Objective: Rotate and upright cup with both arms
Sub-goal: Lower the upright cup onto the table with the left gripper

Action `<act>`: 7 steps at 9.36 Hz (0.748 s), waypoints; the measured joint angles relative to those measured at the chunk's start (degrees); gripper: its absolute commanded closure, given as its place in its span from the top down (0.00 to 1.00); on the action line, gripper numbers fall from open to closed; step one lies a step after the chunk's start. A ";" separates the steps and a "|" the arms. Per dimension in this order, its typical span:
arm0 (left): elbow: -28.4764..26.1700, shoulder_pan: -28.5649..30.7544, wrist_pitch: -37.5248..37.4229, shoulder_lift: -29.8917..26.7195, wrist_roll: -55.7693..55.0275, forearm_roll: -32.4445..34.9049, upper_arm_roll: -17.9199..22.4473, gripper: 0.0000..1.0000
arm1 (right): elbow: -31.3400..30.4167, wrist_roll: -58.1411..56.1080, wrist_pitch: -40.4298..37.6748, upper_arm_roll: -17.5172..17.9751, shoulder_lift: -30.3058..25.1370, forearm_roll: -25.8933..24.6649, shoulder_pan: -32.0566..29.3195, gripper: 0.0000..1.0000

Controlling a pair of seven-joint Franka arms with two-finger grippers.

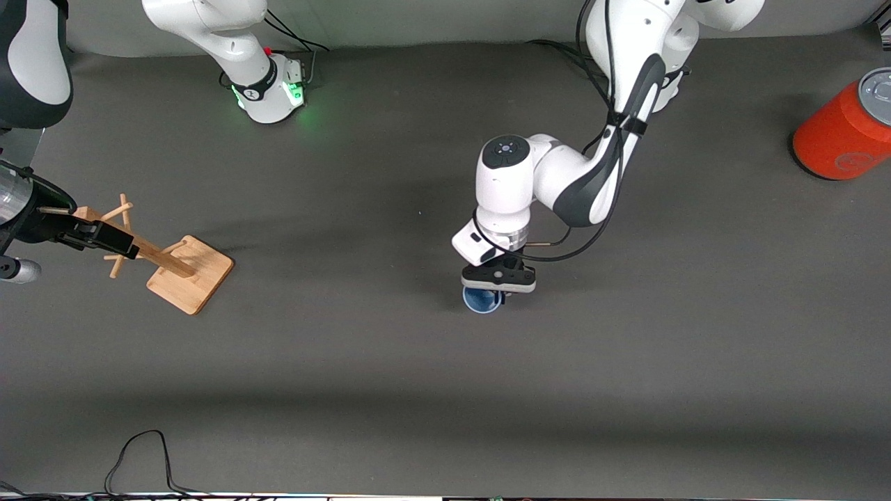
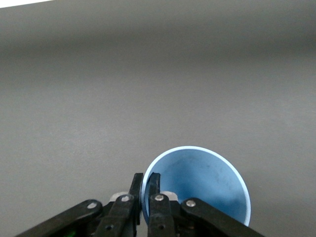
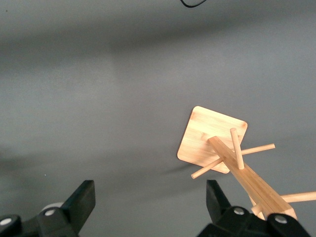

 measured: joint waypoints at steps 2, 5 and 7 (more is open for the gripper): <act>-1.85 -0.02 3.42 1.17 -15.96 10.66 0.43 0.00 | 0.01 0.00 0.00 0.00 -0.12 0.00 0.00 1.00; -2.49 -0.76 4.16 1.96 -29.82 18.27 0.27 1.00 | 0.11 0.00 0.00 0.00 -0.21 0.00 0.00 1.00; -2.59 -1.62 4.39 1.93 -31.70 18.30 0.18 1.00 | 0.14 0.00 0.00 0.03 -0.21 0.00 0.01 1.00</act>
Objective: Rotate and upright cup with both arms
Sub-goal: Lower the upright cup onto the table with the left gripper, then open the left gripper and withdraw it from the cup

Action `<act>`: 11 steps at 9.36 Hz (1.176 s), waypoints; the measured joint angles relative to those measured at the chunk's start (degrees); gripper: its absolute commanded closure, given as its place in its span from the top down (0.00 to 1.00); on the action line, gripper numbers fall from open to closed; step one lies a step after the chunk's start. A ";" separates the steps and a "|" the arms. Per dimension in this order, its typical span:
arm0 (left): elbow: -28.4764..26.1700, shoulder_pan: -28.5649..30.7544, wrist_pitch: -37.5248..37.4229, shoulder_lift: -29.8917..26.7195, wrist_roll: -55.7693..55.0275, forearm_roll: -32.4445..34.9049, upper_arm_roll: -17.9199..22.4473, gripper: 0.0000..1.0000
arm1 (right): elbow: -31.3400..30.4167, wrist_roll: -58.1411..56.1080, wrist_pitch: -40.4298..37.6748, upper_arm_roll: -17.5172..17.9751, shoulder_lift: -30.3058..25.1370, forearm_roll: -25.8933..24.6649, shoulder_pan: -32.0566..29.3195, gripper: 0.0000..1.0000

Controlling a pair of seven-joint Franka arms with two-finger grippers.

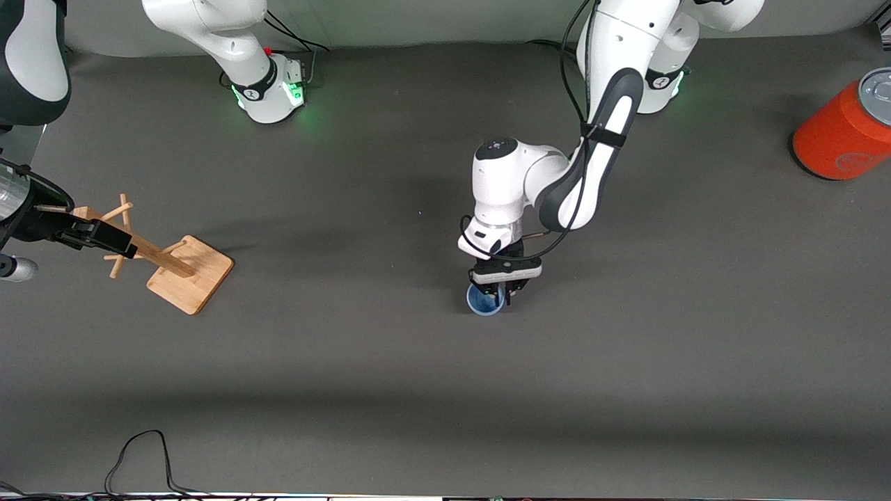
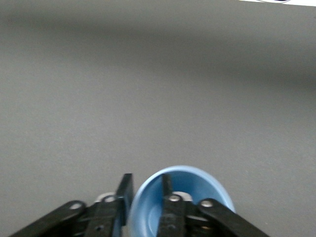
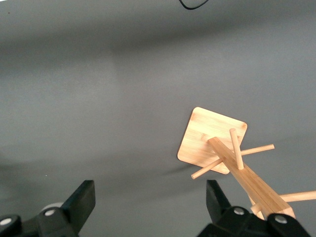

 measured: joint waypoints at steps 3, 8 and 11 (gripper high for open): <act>0.21 -0.09 -2.82 -3.52 0.01 -0.44 0.05 1.00 | 0.31 0.00 -0.23 0.02 -0.16 0.00 0.00 1.00; 6.18 6.77 -26.25 -13.53 40.08 -28.52 -0.35 1.00 | 0.50 -2.61 -1.93 -0.50 -0.89 0.25 -0.20 1.00; 7.34 17.93 -38.48 -21.59 59.20 -34.68 -0.24 1.00 | 0.47 -3.78 -2.35 -0.78 -0.89 0.66 -0.29 1.00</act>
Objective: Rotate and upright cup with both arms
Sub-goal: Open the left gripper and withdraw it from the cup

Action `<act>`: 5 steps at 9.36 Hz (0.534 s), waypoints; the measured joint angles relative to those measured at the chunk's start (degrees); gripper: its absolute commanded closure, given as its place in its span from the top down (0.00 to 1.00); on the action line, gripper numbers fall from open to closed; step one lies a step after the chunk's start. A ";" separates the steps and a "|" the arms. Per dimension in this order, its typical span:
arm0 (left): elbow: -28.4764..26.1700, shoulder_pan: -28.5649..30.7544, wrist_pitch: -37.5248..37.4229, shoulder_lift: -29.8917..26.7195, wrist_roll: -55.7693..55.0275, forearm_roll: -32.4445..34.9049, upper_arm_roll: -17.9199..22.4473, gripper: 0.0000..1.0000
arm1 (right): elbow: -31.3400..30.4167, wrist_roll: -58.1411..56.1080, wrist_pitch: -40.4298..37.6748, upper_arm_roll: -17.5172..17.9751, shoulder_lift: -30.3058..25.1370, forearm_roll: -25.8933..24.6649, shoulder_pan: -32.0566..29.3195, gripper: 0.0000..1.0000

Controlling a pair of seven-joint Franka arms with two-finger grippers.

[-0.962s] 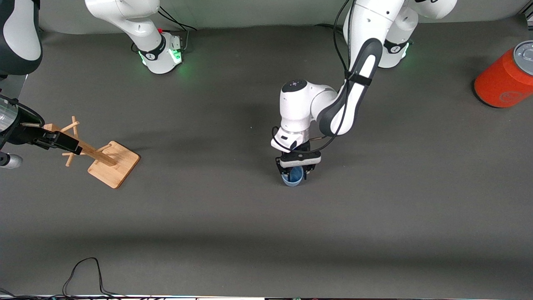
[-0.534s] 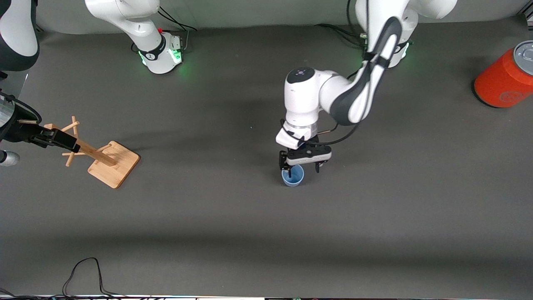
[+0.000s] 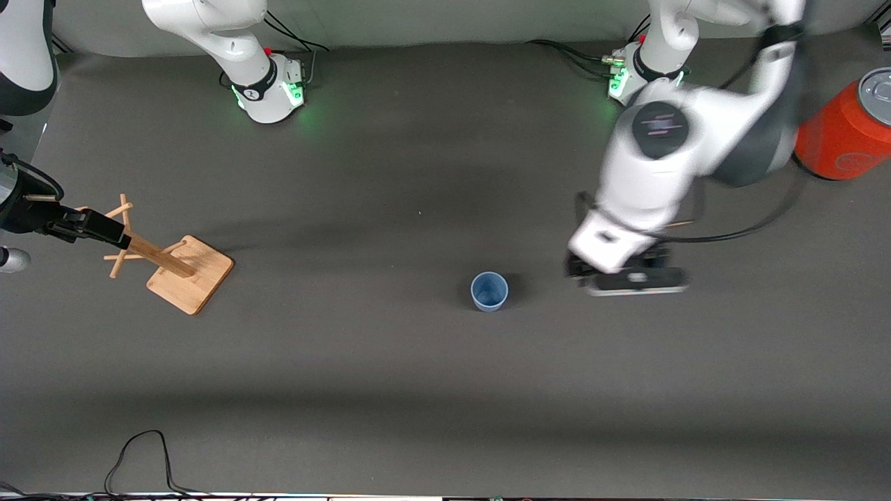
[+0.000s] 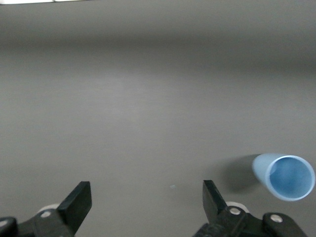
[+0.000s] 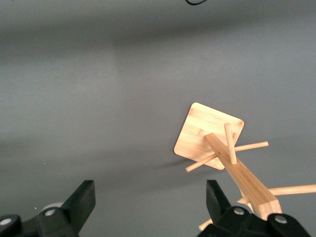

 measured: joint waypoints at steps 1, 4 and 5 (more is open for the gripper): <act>-1.39 3.38 -1.09 -2.94 3.11 -1.08 -0.05 1.00 | 0.01 -0.38 -0.02 -0.08 0.00 0.05 -0.03 1.00; -5.02 10.47 -5.05 -9.10 11.29 -2.92 0.09 1.00 | -0.05 -2.43 0.02 -0.52 -0.01 0.13 -0.08 1.00; -5.10 11.96 -7.28 -10.52 13.44 -3.75 1.31 1.00 | -0.03 -5.00 0.14 -1.61 -0.03 1.19 -0.13 1.00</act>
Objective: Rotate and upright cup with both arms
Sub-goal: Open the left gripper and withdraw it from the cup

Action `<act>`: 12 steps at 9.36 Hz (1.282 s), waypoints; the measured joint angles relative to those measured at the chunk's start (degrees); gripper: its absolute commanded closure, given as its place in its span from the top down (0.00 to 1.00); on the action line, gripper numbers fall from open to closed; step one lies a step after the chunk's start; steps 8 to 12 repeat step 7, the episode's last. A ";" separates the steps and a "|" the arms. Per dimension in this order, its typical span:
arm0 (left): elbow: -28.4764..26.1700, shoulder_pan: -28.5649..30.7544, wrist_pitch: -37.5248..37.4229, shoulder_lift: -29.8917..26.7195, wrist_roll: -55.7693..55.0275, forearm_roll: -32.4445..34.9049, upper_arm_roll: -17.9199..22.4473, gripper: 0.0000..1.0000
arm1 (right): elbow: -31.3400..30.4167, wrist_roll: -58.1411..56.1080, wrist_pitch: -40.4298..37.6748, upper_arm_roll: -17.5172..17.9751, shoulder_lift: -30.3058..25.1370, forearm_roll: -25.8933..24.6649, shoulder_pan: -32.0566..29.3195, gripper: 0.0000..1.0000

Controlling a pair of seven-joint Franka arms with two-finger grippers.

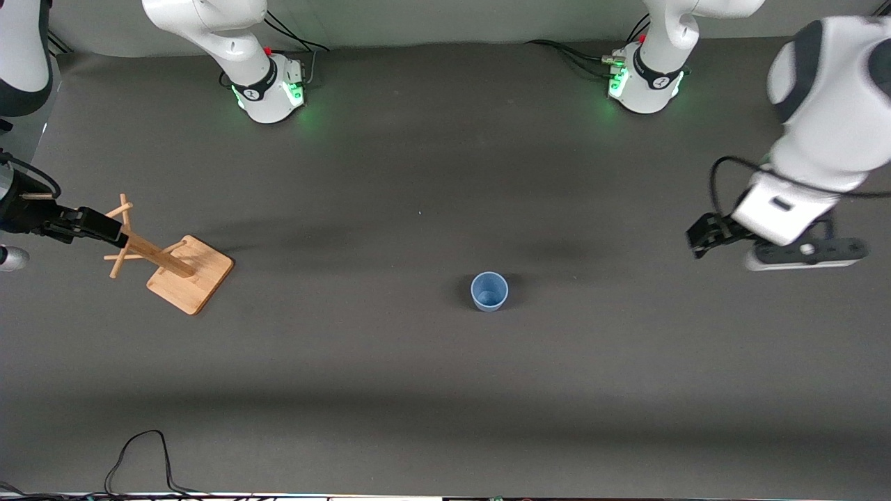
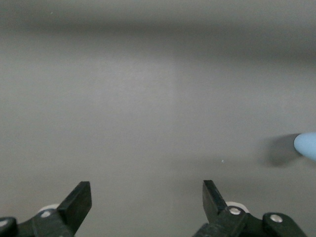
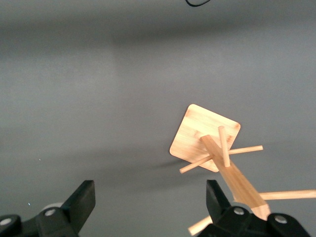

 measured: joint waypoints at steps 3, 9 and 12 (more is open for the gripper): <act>1.30 4.33 -5.91 -2.62 7.57 -0.24 5.08 1.00 | 0.22 -4.24 -0.26 -1.18 -1.01 1.39 0.12 1.00; 4.01 16.41 -9.16 -2.59 7.94 -0.26 -7.11 1.00 | 3.23 -4.24 -5.96 0.31 -1.25 1.05 0.65 1.00; 4.01 16.41 -9.16 -2.59 7.94 -0.26 -7.11 1.00 | 3.23 -4.24 -5.96 0.31 -1.25 1.05 0.65 1.00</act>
